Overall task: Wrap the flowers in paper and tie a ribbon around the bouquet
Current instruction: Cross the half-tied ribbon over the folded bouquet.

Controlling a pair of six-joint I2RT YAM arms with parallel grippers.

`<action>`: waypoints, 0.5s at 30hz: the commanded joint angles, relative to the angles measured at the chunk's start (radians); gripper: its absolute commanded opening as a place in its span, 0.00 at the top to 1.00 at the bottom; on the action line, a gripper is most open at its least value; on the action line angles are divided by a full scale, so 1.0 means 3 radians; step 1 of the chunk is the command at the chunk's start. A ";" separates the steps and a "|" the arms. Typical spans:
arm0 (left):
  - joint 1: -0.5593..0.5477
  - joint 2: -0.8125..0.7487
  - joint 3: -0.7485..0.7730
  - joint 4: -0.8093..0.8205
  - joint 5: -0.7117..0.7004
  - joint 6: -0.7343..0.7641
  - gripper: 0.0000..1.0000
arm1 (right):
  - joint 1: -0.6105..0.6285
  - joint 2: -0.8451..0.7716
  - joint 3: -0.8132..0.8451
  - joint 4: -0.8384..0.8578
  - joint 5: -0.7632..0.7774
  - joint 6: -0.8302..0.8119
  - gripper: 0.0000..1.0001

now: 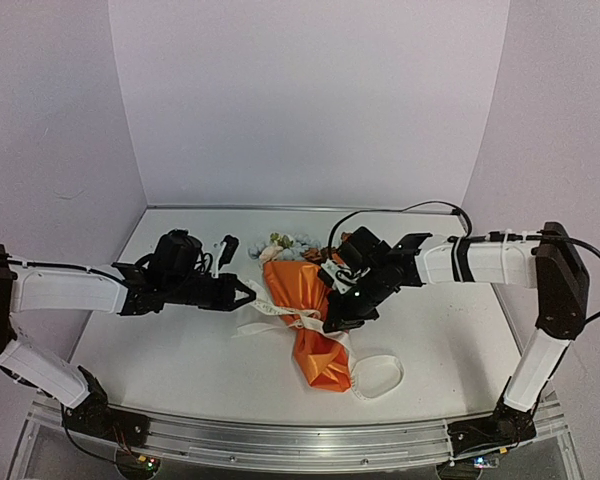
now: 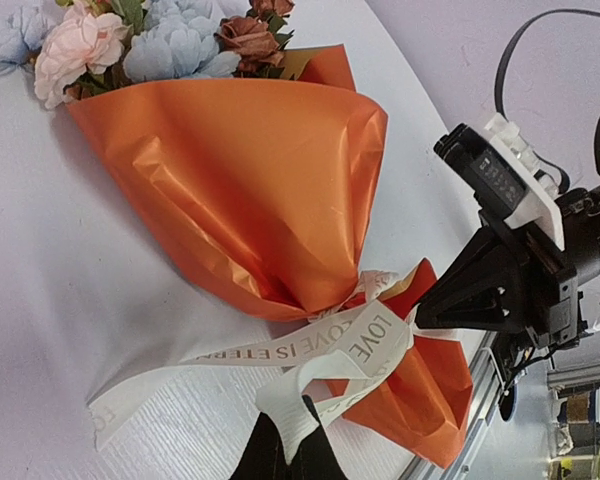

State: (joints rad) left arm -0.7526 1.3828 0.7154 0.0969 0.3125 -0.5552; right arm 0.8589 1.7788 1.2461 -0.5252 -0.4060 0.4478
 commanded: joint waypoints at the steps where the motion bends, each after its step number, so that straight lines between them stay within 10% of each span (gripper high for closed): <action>1: 0.0013 -0.0085 -0.0002 0.0210 0.0178 0.0007 1.00 | 0.0016 0.0101 0.0209 -0.0027 0.0109 0.0214 1.00; 10: 0.0008 -0.0015 0.0095 0.0203 0.0674 0.0084 1.00 | 0.0032 0.0124 0.0150 0.0110 0.0152 0.0432 1.00; 15: 0.0008 -0.0370 -0.0322 0.0061 0.0277 -0.0244 0.76 | 0.0091 0.0071 0.0125 0.0112 0.0236 0.0385 1.00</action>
State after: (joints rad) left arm -0.7526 1.3729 0.7023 0.1231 0.4604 -0.5510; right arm 0.8655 1.8160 1.2821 -0.5098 -0.3766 0.5585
